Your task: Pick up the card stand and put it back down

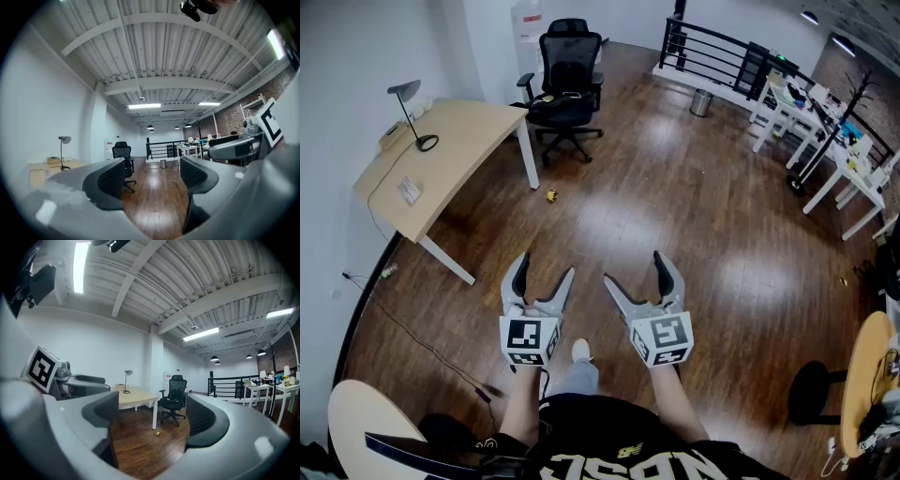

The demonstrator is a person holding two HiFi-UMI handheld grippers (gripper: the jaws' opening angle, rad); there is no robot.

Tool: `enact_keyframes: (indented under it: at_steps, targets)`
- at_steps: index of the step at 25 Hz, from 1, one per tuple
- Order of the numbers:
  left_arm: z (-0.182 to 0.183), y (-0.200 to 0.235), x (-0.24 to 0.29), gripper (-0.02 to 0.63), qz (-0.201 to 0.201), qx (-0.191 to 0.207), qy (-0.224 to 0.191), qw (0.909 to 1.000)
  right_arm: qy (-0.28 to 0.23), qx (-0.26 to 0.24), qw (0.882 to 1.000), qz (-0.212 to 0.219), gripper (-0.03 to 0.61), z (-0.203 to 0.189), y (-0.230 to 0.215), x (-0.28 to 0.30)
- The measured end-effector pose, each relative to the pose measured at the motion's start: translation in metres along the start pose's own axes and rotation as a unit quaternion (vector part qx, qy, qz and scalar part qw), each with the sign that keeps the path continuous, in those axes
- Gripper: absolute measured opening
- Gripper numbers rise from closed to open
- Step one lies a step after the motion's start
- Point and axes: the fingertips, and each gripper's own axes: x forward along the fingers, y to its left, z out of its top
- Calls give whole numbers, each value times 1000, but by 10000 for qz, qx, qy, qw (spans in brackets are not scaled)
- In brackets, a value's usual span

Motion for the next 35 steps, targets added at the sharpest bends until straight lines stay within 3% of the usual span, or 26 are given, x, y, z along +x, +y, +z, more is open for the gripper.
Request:
enact_keyframes:
  at_steps: [5, 7, 9, 14, 19, 23, 30, 35]
  targets:
    - [17, 92, 55, 370, 306, 21, -176, 9994, -384, 8, 9992, -110, 469, 32, -9, 95]
    - [27, 122, 72, 370, 413, 20, -297, 9987, -643, 99, 9975, -282, 524, 48, -15, 129]
    - [30, 151, 85, 370, 576, 10, -342, 9978, -743, 31, 9969, -254, 531, 55, -13, 158]
    - [9, 201, 113, 370, 938, -107, -97, 9955, -414, -159, 9979, 471, 531, 42, 7, 235]
    - [-8, 260, 130, 370, 1626, -137, 85, 9866, -236, -146, 9895, 1421, 528, 33, 43, 330]
    - [-12, 318, 139, 370, 2449, -139, 98, 9694, -190, -321, 9717, 2333, 525, 29, 79, 406]
    - [0, 385, 139, 368, 3664, -21, 109, 9304, -476, -53, 9371, 3457, 525, 52, 116, 507]
    - [-15, 428, 118, 368, 4265, -99, 362, 9037, -108, 11, 8993, 4373, 520, 32, 178, 542]
